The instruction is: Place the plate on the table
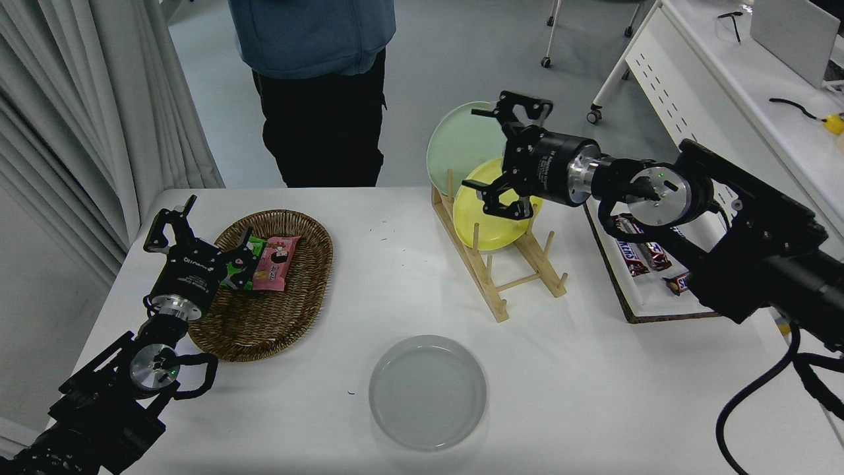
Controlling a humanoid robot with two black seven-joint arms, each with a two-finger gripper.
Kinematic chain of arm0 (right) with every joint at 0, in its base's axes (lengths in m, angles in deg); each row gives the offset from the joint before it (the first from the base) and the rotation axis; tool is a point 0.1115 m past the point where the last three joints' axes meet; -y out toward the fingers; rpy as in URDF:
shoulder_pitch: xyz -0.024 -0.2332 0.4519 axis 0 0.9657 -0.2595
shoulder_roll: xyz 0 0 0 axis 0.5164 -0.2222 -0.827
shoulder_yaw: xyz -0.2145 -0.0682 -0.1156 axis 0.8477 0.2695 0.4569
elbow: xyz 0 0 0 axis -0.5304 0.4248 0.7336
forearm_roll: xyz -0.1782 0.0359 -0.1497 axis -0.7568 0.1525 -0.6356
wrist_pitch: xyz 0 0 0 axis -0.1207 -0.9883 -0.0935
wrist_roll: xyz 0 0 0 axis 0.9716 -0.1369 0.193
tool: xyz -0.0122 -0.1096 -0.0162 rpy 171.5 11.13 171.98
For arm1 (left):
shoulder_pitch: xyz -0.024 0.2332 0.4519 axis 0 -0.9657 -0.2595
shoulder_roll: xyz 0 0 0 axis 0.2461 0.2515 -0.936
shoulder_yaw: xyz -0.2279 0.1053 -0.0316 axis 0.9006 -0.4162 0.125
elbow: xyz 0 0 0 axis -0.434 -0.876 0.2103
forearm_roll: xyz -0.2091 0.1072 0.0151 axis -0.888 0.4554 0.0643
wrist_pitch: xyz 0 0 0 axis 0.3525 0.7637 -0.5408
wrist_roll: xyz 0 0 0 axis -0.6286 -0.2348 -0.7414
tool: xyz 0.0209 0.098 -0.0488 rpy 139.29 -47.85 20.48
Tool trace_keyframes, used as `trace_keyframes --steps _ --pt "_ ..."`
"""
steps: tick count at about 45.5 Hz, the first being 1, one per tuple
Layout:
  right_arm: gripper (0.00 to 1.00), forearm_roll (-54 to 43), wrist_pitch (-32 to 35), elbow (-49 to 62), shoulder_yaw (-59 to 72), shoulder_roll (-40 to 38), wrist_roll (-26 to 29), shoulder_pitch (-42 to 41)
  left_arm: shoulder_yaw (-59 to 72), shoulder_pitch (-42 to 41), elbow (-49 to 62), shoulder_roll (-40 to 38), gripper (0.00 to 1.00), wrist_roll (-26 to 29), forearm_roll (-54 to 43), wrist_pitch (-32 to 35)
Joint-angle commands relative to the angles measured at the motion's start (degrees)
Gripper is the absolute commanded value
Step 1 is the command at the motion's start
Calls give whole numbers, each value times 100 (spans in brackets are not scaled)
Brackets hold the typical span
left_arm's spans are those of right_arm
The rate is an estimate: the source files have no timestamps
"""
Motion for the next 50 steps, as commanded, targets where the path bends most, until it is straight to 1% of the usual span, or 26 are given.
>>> trace_keyframes --steps 1,4,6,8,9,10,13,19,27,44,50 --pt "100 -400 58 153 -941 -71 -1481 671 1 1 -3 2 100 0 2 -6" --pt "100 -400 189 188 -1197 -53 -1640 935 1 1 5 2 100 0 2 -6" --pt "100 -400 452 232 -1268 -62 -1649 1076 1 1 5 -6 100 0 2 3" --pt "100 -391 812 337 -1268 -97 -1640 1234 1 1 -3 2 100 0 2 -6" --pt "100 -373 1257 494 -1311 -105 -1640 1383 1 1 5 2 100 0 2 3" --pt "100 -373 1531 644 -1399 -106 -1632 1497 1 1 5 2 100 0 2 -5" --pt "100 -303 1885 960 -1601 -79 -1605 1665 1 1 -3 2 100 0 2 3" --pt "100 -268 1903 1558 -2032 96 -1631 1955 -8 1 5 2 100 0 2 -6" --pt "100 -268 1965 2604 -2323 536 -1640 2026 1 1 -3 2 100 0 2 -5" --pt "100 -268 2018 3475 -3385 1221 -1658 2193 1 1 5 2 100 0 2 -6" --pt "100 -268 2035 3686 -3439 1397 -1693 2210 1 1 -3 2 100 0 2 -6"
